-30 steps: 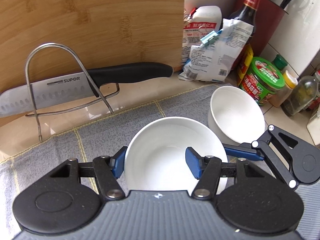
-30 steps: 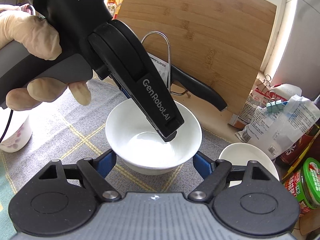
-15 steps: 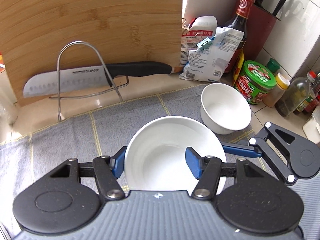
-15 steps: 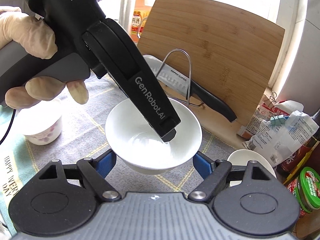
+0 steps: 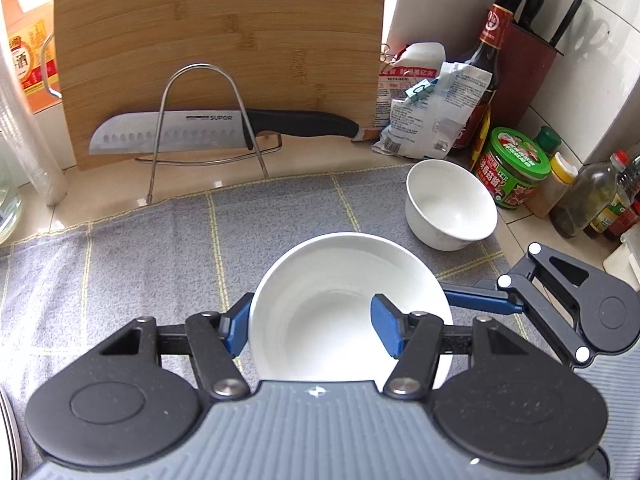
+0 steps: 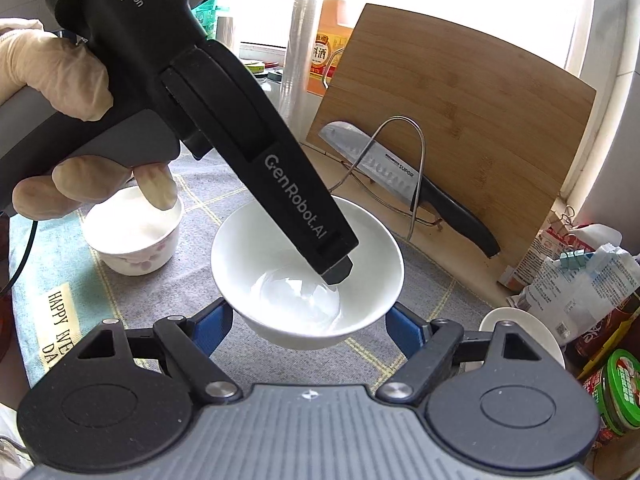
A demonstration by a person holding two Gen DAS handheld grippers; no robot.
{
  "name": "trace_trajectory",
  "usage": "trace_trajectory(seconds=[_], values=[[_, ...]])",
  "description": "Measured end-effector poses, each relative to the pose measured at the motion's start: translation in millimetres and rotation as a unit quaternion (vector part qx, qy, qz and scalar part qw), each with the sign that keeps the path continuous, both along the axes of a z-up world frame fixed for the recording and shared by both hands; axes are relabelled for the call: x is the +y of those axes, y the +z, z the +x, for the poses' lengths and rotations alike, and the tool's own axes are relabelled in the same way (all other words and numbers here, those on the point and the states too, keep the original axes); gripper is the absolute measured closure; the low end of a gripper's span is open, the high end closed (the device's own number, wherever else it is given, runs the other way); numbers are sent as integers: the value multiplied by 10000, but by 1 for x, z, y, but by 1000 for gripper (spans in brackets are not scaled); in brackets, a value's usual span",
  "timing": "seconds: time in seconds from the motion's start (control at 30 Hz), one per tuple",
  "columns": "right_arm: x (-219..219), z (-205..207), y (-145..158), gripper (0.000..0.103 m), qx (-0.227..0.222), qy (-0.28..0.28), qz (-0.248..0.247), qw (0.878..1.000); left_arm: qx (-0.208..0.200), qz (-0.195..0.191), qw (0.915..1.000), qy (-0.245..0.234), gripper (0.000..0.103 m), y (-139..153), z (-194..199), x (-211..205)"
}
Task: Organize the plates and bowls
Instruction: 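Carry the flower-print bowl with the left gripper toward the placed bowl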
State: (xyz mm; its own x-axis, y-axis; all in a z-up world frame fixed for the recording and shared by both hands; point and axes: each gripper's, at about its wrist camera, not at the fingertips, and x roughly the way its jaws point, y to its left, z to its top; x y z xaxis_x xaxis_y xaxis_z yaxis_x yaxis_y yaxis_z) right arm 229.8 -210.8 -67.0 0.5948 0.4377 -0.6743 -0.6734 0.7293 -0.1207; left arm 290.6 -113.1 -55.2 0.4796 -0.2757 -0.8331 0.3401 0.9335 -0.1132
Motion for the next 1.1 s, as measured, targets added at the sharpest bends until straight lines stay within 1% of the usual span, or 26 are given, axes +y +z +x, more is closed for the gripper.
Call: trace_trajectory(seconds=[0.23, 0.63, 0.9, 1.1], values=[[23, -6, 4, 16, -79, 125, -25, 9999, -53, -26, 9999, 97, 42, 3, -9, 26], [82, -11, 11, 16, -118, 307, -35, 9995, -153, -38, 9995, 264, 42, 12, -21, 88], [121, -12, 13, 16, -70, 504, 22, 9987, -174, 15, 9988, 449, 42, 14, -30, 129], [145, -15, 9, 16, 34, 632, 38, 9980, -95, 42, 9983, 580, 42, 11, -32, 153]])
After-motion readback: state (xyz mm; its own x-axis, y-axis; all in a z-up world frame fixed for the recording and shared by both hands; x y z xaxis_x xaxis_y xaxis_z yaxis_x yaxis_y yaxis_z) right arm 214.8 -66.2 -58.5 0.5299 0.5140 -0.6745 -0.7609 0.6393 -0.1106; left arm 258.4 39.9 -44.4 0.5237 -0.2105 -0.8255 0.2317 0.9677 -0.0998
